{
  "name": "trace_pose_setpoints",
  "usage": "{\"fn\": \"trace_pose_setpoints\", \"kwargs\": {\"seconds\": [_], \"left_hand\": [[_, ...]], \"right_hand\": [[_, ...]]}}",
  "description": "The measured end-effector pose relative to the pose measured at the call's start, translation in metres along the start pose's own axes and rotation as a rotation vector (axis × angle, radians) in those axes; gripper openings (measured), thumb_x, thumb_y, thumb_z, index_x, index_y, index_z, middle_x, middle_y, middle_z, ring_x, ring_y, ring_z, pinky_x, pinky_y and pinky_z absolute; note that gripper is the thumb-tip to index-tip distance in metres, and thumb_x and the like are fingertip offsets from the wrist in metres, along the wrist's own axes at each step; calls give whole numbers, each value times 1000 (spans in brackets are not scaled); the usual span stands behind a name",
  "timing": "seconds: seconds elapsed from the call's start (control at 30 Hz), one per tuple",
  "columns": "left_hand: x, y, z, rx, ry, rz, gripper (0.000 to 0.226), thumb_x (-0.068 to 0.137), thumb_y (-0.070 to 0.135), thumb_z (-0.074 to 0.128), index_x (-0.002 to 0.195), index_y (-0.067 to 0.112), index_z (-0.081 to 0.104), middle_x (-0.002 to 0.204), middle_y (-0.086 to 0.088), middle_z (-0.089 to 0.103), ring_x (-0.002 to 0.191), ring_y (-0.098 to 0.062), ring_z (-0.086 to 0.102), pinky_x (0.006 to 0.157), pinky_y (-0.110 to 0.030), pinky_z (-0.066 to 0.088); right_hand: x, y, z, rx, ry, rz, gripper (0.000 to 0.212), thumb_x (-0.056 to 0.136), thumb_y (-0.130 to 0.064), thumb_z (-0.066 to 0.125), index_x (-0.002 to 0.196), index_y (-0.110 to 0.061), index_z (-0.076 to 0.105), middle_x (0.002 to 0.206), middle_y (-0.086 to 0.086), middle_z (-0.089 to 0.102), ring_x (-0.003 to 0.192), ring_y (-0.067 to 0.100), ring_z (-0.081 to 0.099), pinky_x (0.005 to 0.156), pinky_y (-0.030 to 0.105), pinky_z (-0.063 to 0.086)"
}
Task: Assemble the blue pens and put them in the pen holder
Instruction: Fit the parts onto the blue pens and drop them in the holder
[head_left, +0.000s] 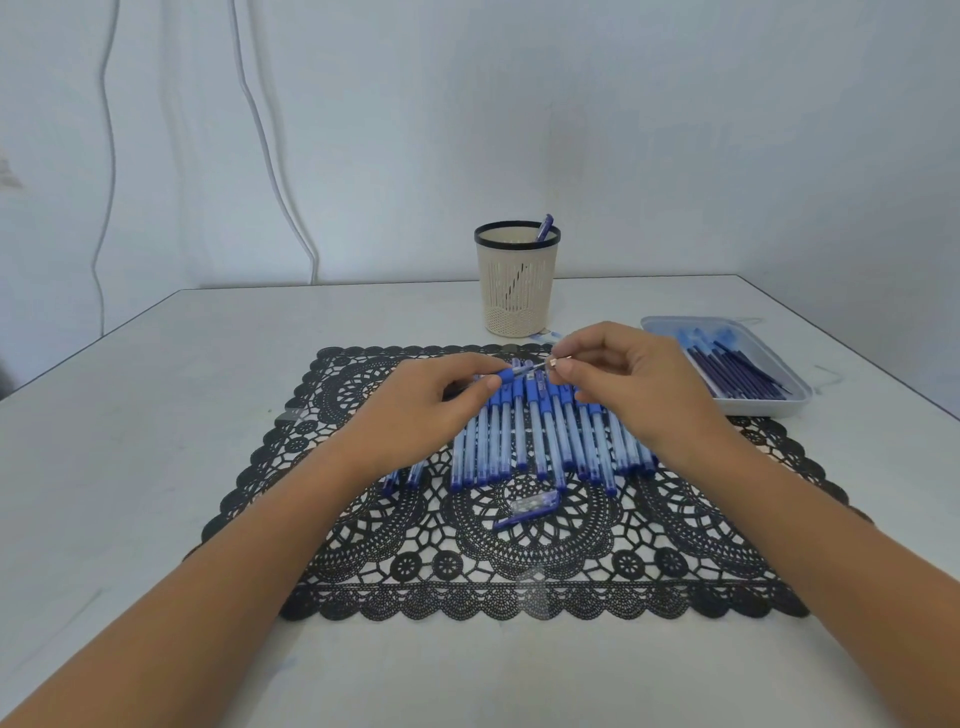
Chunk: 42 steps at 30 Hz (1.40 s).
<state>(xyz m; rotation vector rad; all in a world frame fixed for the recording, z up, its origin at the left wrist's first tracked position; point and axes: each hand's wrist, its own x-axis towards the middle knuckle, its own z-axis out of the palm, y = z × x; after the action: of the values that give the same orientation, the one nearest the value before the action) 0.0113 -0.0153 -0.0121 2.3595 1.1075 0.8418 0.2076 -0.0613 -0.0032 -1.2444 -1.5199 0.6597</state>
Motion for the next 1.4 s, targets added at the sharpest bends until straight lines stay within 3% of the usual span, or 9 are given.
{"fn": "trace_pose_setpoints", "kwargs": {"seconds": [0.37, 0.63, 0.73, 0.8, 0.9, 1.0, 1.1, 1.27, 1.4], "left_hand": [[-1, 2, 1, -4, 9, 12, 24, 93, 36, 47, 113, 33, 61, 80, -12, 67, 77, -27, 61, 72, -36, 47], [0, 5, 4, 13, 5, 53, 25, 93, 32, 49, 113, 27, 64, 72, 1, 66, 63, -13, 56, 61, -23, 43], [0, 7, 6, 30, -29, 88, 24, 94, 32, 49, 113, 28, 64, 70, -2, 65, 57, -11, 51, 56, -20, 39], [-1, 8, 7, 27, -34, 92, 24, 94, 33, 48, 112, 29, 63, 70, -4, 65, 58, -14, 52, 58, -22, 40], [0, 8, 6, 34, -22, 77, 25, 94, 34, 48, 114, 30, 63, 71, 2, 65, 60, -12, 54, 59, -24, 41], [0, 7, 5, 59, -22, 77, 25, 93, 33, 49, 114, 29, 63, 70, 18, 61, 60, -1, 53, 58, -14, 38], [-1, 8, 5, 81, -30, 89, 26, 94, 30, 48, 114, 27, 63, 64, 14, 59, 55, -2, 49, 54, -13, 36], [-1, 10, 4, 87, -30, 97, 25, 94, 30, 49, 114, 28, 63, 70, 12, 64, 60, -7, 53, 57, -15, 38], [0, 9, 5, 92, -23, 106, 24, 93, 30, 49, 113, 29, 63, 64, 12, 60, 57, -5, 51, 55, -13, 36]], "right_hand": [[0, 2, 1, -26, 12, -57, 17, 83, -15, 66, 81, -32, 65, 84, -7, 70, 83, 4, 65, 76, 14, 51], [-2, 3, 7, 4, -39, -6, 8, 85, -19, 64, 78, -23, 66, 71, -4, 70, 68, 3, 67, 70, 18, 53], [-3, 4, 9, -99, -46, 35, 28, 90, -35, 54, 73, -14, 65, 62, -3, 66, 57, 6, 63, 69, 30, 54], [-3, 2, 8, -150, -79, 62, 37, 92, -43, 44, 76, -16, 63, 64, -3, 65, 56, 4, 61, 69, 28, 52], [-3, -1, 4, -172, -191, 38, 11, 93, -35, 48, 95, -26, 53, 79, -4, 64, 69, 4, 63, 73, 27, 50], [-3, -1, 1, -242, -201, -14, 2, 92, -22, 53, 91, -23, 54, 76, -4, 64, 66, 3, 62, 70, 22, 50], [-1, -1, 0, -305, -173, 3, 20, 95, -33, 46, 83, -21, 57, 68, -6, 63, 55, -4, 56, 60, 18, 43], [-1, 3, -1, -294, -209, -21, 13, 93, -33, 50, 85, -23, 55, 67, -7, 61, 53, -3, 54, 56, 10, 42], [-2, 1, 0, -278, -223, -1, 17, 94, -38, 45, 86, -26, 55, 70, -6, 61, 57, -3, 56, 62, 19, 45]]}}
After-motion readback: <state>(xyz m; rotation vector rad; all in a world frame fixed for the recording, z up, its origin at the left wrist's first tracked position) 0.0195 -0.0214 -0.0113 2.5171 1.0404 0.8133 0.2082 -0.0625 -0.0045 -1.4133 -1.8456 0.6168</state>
